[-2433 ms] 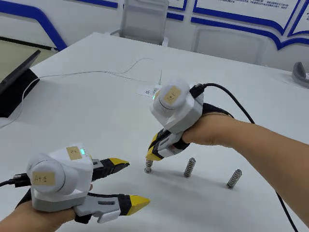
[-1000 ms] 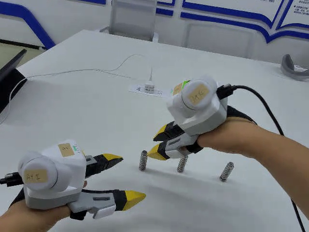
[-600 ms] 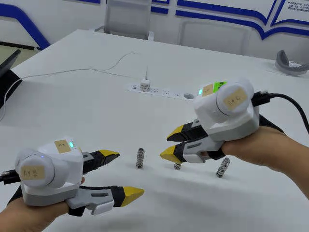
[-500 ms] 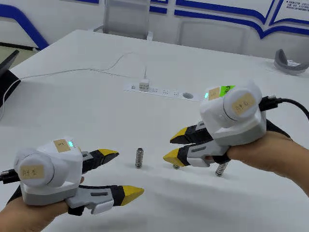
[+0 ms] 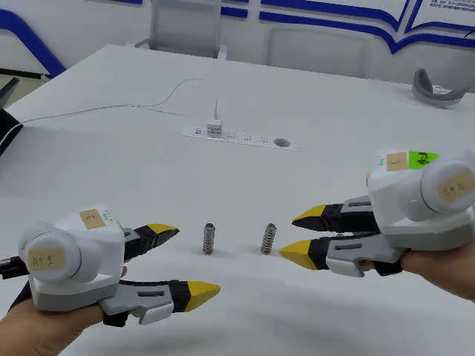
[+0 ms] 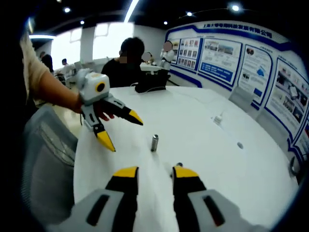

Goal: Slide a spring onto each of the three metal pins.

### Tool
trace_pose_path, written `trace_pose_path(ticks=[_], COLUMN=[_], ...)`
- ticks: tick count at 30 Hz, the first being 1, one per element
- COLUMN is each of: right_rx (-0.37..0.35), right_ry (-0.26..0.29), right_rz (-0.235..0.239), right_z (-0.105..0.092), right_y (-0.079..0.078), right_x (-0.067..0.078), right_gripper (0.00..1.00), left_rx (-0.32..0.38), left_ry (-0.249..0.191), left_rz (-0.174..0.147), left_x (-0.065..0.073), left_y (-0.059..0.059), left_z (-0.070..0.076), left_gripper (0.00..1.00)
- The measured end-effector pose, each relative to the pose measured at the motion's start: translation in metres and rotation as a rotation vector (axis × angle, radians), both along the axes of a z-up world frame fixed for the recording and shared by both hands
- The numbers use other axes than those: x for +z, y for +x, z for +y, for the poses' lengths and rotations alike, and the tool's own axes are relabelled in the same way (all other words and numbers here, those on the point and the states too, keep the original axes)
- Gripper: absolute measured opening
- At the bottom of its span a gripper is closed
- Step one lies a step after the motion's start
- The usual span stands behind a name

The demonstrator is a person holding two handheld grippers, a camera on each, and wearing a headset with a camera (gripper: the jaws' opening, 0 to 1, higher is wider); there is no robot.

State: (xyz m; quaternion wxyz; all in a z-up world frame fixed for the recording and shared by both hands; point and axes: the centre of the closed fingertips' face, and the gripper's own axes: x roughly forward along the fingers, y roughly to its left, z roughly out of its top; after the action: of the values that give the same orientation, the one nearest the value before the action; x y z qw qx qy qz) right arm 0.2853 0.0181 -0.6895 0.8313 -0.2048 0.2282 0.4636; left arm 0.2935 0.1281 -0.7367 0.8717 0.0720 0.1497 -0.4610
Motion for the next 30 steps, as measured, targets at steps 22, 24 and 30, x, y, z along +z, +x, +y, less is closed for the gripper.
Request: trace_pose_path(ticks=[22,24,30], right_rx=[-0.21,-0.224,-0.254], right_ry=[0.078,0.086,0.111], right_rz=[-0.015,-0.019,-0.036], right_z=[-0.077,-0.081,-0.089], right_y=[-0.001,-0.002,-0.003], right_x=[-0.01,-0.012,-0.013], right_gripper=[0.4,0.42,0.48], left_rx=[0.01,0.011,0.011], left_ry=[0.004,0.005,0.006], left_rz=[0.0,0.001,0.003], left_x=[0.002,0.002,0.001], left_y=[-0.001,-0.001,-0.004], left_z=[0.002,0.002,0.001], left_gripper=[0.71,0.71,0.71])
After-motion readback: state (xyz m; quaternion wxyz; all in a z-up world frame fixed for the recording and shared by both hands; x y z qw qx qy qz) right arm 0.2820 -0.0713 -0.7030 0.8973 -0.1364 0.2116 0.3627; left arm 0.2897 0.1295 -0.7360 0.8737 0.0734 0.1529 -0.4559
